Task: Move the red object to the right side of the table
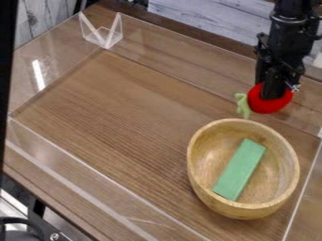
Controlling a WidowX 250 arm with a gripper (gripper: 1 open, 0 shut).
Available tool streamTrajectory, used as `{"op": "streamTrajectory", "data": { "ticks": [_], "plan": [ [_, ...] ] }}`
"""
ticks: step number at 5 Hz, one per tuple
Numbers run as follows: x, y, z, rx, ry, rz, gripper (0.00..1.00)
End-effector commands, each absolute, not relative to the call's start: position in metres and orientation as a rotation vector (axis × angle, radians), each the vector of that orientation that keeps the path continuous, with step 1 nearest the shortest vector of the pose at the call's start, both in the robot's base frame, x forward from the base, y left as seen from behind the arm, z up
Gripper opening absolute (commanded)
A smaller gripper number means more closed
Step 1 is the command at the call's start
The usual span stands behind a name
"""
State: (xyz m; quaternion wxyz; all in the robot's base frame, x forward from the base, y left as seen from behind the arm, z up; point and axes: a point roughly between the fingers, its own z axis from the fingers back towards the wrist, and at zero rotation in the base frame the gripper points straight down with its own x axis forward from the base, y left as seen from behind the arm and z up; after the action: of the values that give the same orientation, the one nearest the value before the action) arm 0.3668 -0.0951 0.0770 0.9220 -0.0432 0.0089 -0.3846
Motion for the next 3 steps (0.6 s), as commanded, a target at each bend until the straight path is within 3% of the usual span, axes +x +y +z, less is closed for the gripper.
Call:
{"op": "streamTrajectory", "data": {
  "ticks": [1, 3],
  "plan": [
    [0.3662, -0.1063, 0.0977, -0.086, -0.048, -0.824, 0.00],
    [0.3625, -0.1098, 0.1034, -0.103, -0.042, -0.806, 0.00]
  ]
}}
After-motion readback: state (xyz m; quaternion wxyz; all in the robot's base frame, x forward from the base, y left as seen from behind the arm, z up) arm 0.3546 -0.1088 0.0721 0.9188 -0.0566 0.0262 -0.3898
